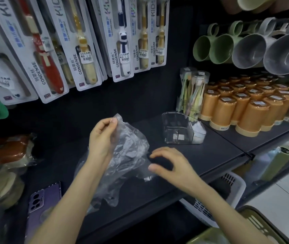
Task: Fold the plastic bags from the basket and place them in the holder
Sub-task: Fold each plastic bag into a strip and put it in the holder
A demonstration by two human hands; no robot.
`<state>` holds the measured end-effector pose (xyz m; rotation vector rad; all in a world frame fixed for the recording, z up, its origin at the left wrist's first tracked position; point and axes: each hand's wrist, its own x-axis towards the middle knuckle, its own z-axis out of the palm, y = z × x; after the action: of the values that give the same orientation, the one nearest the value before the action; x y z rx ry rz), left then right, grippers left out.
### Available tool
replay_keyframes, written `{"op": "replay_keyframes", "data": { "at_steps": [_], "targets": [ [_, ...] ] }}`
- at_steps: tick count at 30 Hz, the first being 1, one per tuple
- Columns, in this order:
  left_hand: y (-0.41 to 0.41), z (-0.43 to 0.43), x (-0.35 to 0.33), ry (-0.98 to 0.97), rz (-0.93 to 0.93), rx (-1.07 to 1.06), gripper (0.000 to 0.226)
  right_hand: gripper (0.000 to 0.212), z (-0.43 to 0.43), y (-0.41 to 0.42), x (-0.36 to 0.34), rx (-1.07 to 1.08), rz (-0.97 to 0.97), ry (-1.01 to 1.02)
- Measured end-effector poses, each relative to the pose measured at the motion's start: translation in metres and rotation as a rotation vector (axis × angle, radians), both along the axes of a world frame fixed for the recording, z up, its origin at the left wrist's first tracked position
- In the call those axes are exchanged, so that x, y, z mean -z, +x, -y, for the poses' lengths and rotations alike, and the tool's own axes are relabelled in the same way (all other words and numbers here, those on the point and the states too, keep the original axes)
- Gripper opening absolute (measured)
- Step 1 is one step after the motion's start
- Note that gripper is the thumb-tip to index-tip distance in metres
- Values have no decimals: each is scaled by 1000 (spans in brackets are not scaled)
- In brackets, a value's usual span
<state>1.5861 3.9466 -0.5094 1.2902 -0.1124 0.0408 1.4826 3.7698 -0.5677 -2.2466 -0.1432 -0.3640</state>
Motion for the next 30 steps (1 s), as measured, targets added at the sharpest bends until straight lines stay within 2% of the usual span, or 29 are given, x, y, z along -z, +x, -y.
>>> {"op": "replay_keyframes", "data": {
  "at_steps": [2,3,6,8,11,16,18,22,24,26,30],
  "targets": [
    [-1,2,-4,-59,-11,-1,9,62,-8,3,8,-2,-20,-156],
    [-2,2,-6,-78,-13,-1,10,60,-10,5,11,19,-16,-191],
    [-3,-3,-12,-131,-25,16,10,21,-13,8,13,89,39,-156],
    [-2,-11,-16,-164,-45,-4,10,8,-7,4,13,81,60,-129],
    [5,-27,-22,-222,-82,-91,12,23,11,-11,5,44,10,-85],
    [10,-46,-28,-184,-80,-168,14,23,42,-36,-22,-31,-68,53],
    [9,-49,-28,-179,-87,-157,14,22,46,-46,-39,-80,-30,134],
    [9,-54,-26,-197,-112,-128,10,20,41,-64,-70,-219,118,442],
    [8,-54,-24,-177,-117,-120,7,24,37,-66,-79,-278,113,528],
    [7,-54,-23,-170,-126,-109,7,26,35,-67,-83,-295,80,531],
    [6,-62,-20,-174,-154,-125,7,15,40,-67,-85,-164,37,363]
  ]
}}
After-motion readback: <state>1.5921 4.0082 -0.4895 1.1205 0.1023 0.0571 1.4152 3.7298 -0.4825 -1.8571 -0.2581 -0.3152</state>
